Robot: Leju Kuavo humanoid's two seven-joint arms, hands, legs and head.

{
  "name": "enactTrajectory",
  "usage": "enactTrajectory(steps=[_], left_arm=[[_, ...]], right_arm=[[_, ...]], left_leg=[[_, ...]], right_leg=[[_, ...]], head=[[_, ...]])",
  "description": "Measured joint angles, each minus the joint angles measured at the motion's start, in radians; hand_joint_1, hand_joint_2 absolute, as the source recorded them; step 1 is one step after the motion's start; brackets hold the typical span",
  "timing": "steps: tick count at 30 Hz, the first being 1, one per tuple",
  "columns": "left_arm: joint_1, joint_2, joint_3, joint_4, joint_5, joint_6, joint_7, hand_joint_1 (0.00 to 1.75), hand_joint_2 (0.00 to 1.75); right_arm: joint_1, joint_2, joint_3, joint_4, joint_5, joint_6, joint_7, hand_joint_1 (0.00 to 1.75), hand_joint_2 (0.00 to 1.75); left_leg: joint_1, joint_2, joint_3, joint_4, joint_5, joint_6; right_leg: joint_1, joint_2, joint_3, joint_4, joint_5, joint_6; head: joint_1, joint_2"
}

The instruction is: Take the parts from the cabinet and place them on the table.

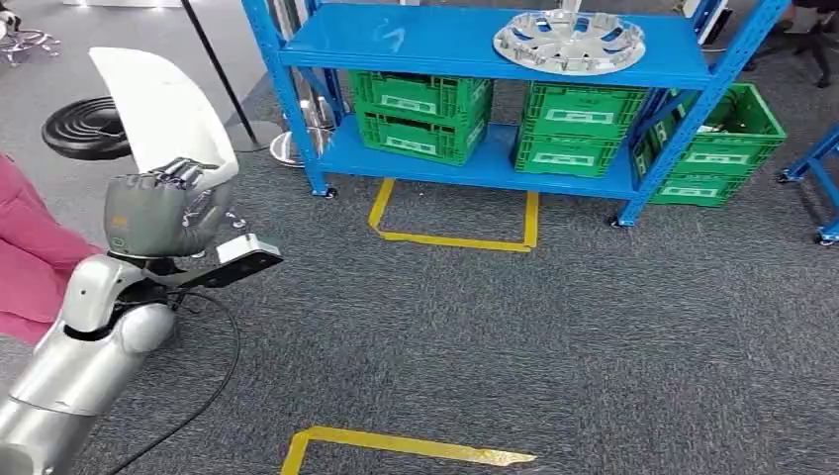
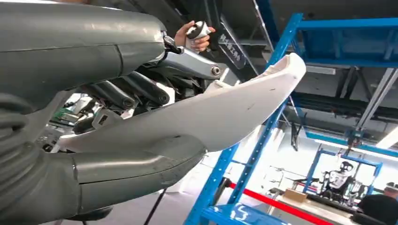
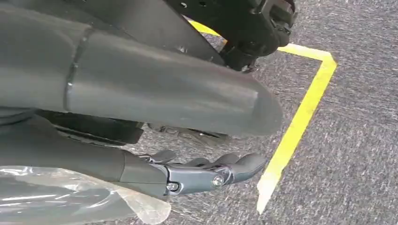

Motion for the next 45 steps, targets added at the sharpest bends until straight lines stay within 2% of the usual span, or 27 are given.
enactTrajectory(steps=[4, 8, 19, 45], left_arm=[[0.0, 0.0, 0.002, 0.0, 0.0, 0.0, 0.0, 1.75, 1.75], [0.001, 0.001, 0.004, 0.0, 0.0, 0.005, 0.0, 1.75, 1.75], [0.007, 0.005, 0.002, -0.003, -0.009, 0.02, 0.006, 1.75, 1.75], [0.013, 0.005, -0.002, -0.004, -0.014, 0.029, 0.017, 1.75, 1.75]], right_arm=[[0.0, 0.001, 0.0, 0.0, -0.001, -0.004, 0.005, 0.0, 0.0], [0.002, 0.002, -0.001, 0.0, -0.022, -0.022, 0.061, 0.0, 0.0], [0.012, -0.018, -0.034, 0.013, -0.1, 0.014, 0.138, 0.0, 0.0], [0.012, -0.018, -0.037, 0.017, -0.094, -0.02, 0.16, 0.0, 0.0]], left_leg=[[0.0, 0.0, 0.0, 0.0, 0.0, 0.0], [0.0, 0.0, 0.0, 0.0, 0.0, 0.0], [0.0, 0.0, -0.001, 0.0, 0.0, 0.0], [0.0, 0.0, -0.001, 0.0, 0.002, 0.001]], right_leg=[[0.0, 0.0, 0.0, 0.0, 0.0, 0.0], [0.0, 0.0, 0.0, 0.0, 0.0, 0.0], [0.0, 0.0, -0.001, 0.0, 0.0, 0.0], [0.0, 0.0, -0.001, 0.0, 0.001, 0.0]], head=[[0.0, 0.0], [0.0, 0.0], [0.0, 0.0], [0.0, 0.0]])
